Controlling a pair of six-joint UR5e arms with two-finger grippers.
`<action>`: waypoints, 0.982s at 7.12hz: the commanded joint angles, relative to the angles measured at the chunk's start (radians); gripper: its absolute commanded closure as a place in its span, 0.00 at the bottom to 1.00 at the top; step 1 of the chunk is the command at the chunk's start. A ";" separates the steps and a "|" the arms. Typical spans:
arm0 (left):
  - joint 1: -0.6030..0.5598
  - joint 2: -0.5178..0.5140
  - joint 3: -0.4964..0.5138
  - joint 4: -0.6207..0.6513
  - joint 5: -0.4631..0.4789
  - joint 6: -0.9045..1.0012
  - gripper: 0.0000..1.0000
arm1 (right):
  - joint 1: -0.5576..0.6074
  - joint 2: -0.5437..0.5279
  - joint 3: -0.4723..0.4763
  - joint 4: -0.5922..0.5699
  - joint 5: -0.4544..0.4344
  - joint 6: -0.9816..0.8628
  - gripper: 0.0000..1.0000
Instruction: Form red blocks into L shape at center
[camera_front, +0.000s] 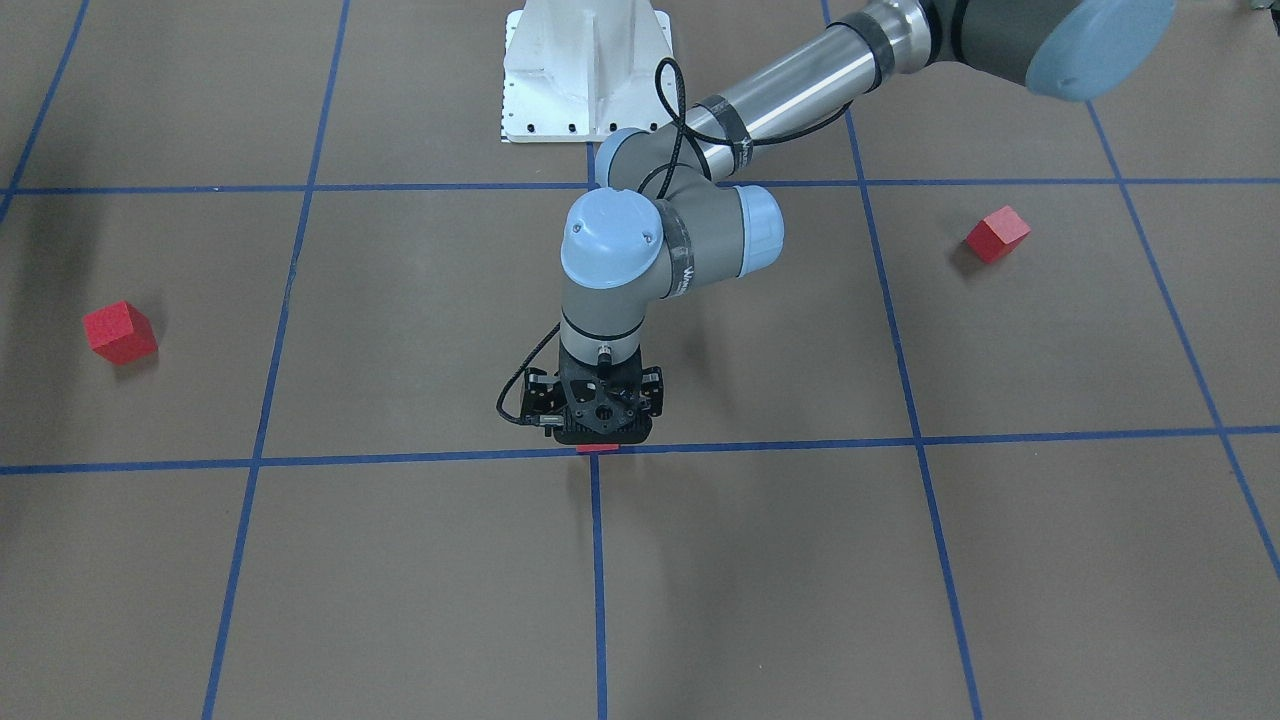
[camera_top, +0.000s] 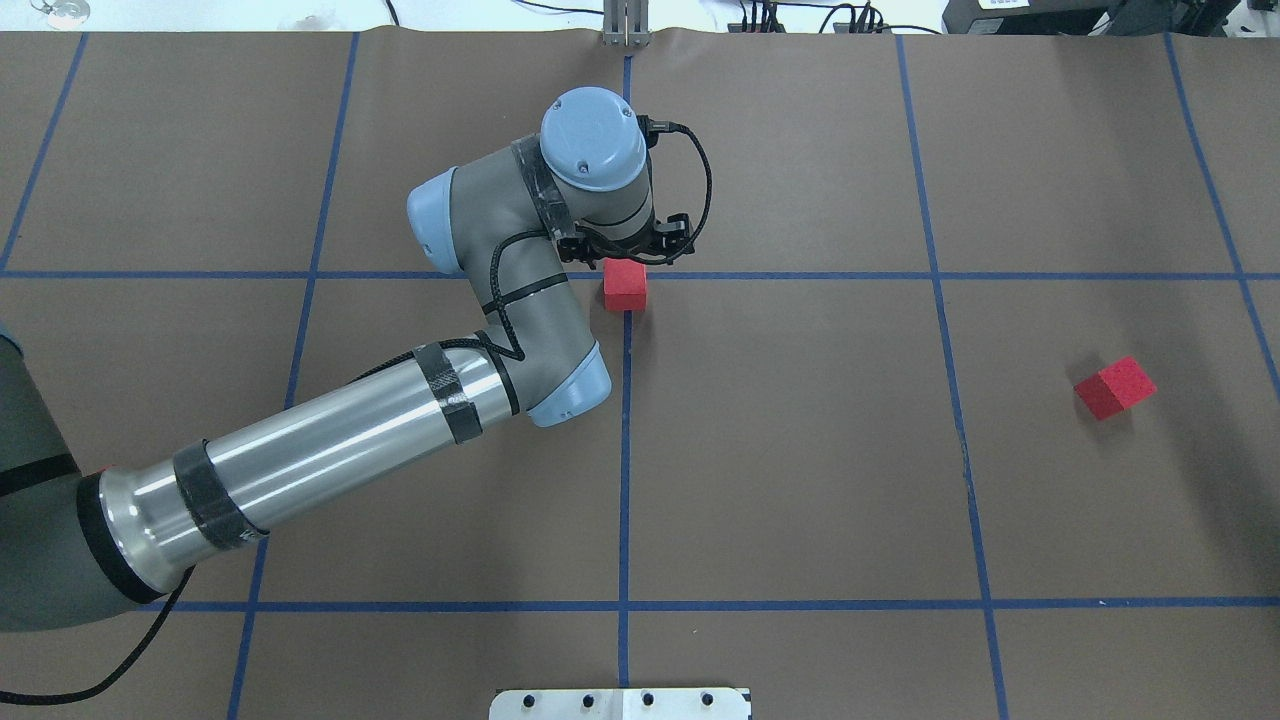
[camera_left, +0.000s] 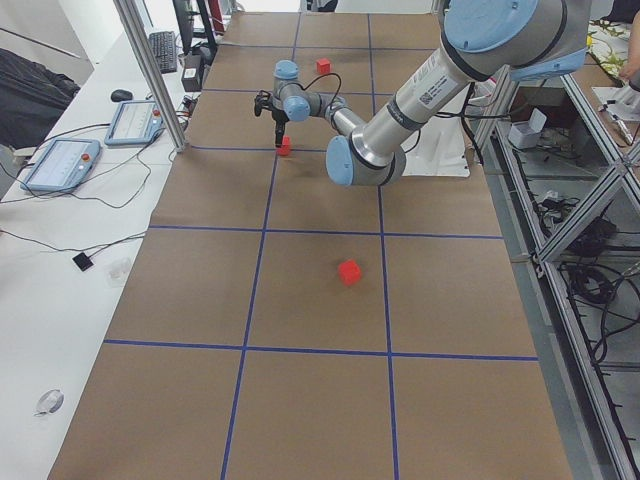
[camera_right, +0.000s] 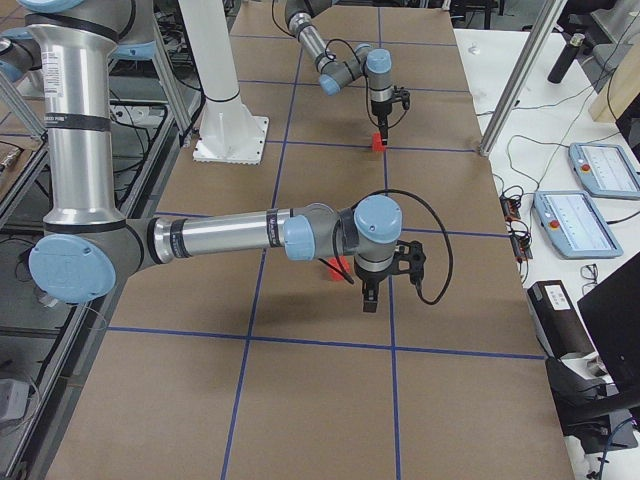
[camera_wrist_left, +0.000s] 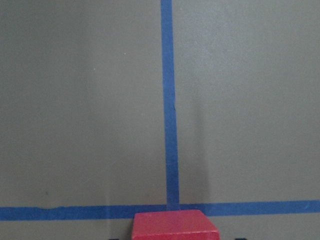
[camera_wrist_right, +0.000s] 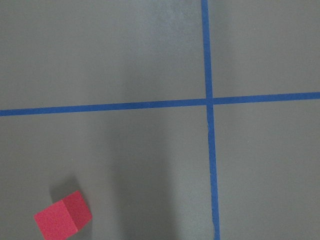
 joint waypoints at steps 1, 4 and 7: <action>-0.050 0.001 -0.018 -0.004 -0.008 -0.001 0.01 | -0.019 0.021 0.009 0.002 0.043 0.065 0.01; -0.136 0.023 -0.090 0.008 -0.099 0.001 0.01 | -0.207 0.021 0.065 0.144 0.027 0.125 0.01; -0.186 0.270 -0.317 0.013 -0.104 0.013 0.01 | -0.368 0.010 0.052 0.162 -0.147 0.119 0.00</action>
